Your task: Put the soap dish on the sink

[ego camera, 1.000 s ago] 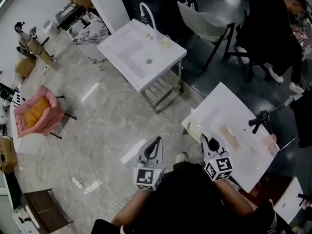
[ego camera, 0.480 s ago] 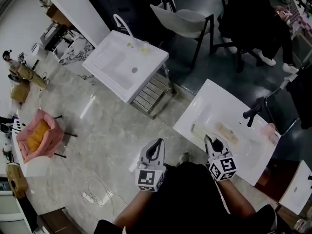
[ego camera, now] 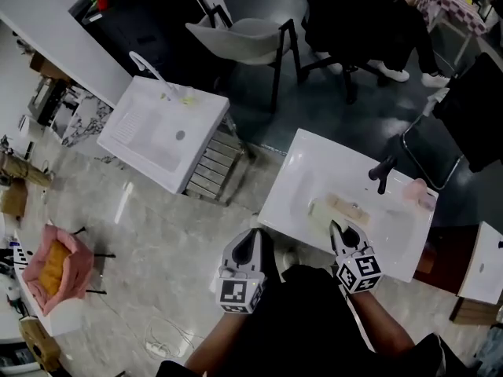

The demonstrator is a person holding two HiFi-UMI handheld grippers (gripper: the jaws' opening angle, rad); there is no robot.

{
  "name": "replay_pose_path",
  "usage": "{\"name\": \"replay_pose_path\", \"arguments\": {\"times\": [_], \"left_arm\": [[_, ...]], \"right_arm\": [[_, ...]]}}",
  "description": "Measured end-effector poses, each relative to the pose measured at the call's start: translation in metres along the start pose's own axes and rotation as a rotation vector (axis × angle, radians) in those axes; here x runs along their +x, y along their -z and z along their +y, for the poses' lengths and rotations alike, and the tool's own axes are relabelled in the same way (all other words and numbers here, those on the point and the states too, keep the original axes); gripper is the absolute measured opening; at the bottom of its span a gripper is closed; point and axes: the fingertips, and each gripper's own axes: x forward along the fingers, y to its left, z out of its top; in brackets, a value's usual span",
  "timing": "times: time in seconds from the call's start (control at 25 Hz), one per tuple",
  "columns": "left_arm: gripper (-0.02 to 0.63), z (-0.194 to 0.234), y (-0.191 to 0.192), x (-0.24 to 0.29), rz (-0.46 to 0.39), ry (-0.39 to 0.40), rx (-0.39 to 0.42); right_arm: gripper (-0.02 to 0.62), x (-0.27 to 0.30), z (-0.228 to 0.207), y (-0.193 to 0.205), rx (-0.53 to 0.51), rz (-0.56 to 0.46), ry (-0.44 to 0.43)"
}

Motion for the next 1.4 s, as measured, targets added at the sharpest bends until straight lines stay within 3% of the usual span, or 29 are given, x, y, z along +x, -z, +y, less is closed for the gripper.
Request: {"name": "replay_pose_path", "arguments": {"times": [0.4, 0.72, 1.4], "left_arm": [[0.014, 0.015, -0.028, 0.103, 0.011, 0.209, 0.024], [0.014, 0.019, -0.044, 0.165, 0.044, 0.390, 0.070], [0.015, 0.071, -0.038, 0.262, 0.134, 0.544, 0.061]], "right_arm": [[0.032, 0.040, -0.031, -0.017, 0.106, 0.000, 0.169], [0.032, 0.098, -0.047, -0.036, 0.158, 0.020, 0.220], [0.032, 0.223, -0.090, -0.025, 0.270, 0.163, 0.278]]}}
